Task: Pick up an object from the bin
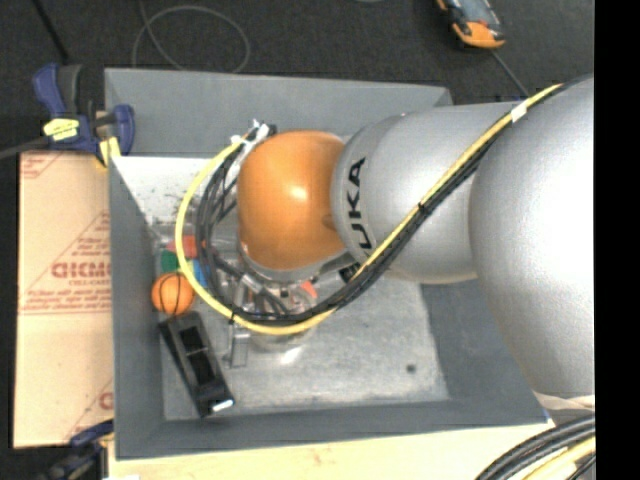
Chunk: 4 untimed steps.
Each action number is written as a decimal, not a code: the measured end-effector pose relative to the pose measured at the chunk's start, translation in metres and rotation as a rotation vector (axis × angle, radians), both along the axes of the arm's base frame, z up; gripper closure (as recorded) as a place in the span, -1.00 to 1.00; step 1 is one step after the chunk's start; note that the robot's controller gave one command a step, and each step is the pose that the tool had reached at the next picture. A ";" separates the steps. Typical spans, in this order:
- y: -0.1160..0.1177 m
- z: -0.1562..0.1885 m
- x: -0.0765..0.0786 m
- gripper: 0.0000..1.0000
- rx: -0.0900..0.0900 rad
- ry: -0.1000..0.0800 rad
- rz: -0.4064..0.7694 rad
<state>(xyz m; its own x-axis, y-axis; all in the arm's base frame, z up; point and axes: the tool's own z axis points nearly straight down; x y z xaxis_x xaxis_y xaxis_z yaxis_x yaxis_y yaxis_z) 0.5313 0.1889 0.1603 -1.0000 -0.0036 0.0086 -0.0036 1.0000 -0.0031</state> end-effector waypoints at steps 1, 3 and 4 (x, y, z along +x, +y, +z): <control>-0.024 0.010 0.022 -1.00 0.004 -0.018 0.038; -0.072 -0.039 0.039 -1.00 0.001 -0.006 -0.047; -0.096 -0.068 0.046 1.00 0.006 0.007 0.165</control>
Offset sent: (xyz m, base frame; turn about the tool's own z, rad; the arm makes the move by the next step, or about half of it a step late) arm 0.0372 -0.0766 -0.0524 0.0839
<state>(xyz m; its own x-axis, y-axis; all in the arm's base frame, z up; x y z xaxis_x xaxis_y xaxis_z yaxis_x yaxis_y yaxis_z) 0.5775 0.0933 0.0920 -0.9857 -0.1676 0.0145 -0.1676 0.9859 0.0034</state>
